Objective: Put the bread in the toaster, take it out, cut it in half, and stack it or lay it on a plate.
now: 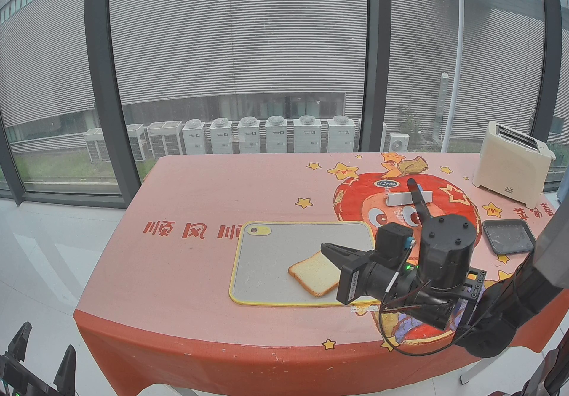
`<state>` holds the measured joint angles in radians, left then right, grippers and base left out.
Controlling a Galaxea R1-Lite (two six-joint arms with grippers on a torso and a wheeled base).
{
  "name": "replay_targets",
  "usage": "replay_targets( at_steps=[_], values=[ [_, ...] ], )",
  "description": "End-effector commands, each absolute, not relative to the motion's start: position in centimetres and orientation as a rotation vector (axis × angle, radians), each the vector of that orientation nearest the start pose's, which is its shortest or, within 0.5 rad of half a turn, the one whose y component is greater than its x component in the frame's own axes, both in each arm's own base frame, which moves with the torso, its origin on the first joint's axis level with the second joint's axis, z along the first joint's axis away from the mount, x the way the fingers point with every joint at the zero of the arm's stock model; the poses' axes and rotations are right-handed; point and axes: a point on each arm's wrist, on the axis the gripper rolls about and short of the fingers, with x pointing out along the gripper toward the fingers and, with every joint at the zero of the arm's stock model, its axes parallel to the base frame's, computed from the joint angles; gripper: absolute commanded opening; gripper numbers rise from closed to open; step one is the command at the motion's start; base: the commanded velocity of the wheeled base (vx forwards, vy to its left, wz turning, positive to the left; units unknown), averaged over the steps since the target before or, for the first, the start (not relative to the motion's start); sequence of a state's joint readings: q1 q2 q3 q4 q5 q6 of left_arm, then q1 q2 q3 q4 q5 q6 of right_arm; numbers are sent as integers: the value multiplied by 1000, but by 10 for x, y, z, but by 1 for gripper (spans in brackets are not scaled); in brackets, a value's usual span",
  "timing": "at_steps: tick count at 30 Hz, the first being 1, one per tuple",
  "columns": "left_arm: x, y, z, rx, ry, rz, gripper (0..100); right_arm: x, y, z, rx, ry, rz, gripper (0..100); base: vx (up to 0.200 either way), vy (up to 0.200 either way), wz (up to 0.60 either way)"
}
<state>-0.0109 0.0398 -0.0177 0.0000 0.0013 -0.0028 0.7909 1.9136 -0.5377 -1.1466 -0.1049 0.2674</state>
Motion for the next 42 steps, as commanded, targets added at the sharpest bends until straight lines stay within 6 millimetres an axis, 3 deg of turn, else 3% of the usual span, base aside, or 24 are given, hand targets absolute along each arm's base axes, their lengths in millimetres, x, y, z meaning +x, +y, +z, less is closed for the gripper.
replay_targets(
  at_steps=[1, 2, 11, 15, 20, 25, 35, 42],
  values=[
    [-20, 0, 76, -3, 40, -9, 100, 212, 208, 123, 180, 245, 649, 0, 0, 0, 0],
    [-20, 0, 76, -3, 40, -9, 100, 213, 207, 123, 180, 245, 646, 100, 0, 0, 0],
    [-20, 0, 76, -3, 40, -9, 100, 221, 207, 135, 227, 198, 646, 100, 0, 0, 0],
    [-20, 0, 76, -3, 40, -9, 100, 229, 218, 148, 335, 165, 645, 100, 0, 0, 0],
    [-20, 0, 76, -3, 40, -9, 100, 223, 228, 164, 455, 151, 693, 100, 0, 0, 0],
    [-20, 0, 76, -3, 40, -9, 100, 224, 242, 194, 629, 62, 771, 100, 0, 0, 0],
    [-20, 0, 76, -3, 40, -8, 100, 232, 232, 197, 651, 45, 751, 100, 0, 0, 0],
    [-20, 0, 76, -3, 40, -9, 100, 224, 243, 194, 572, 34, 790, 100, 0, 0, 0]
  ],
)
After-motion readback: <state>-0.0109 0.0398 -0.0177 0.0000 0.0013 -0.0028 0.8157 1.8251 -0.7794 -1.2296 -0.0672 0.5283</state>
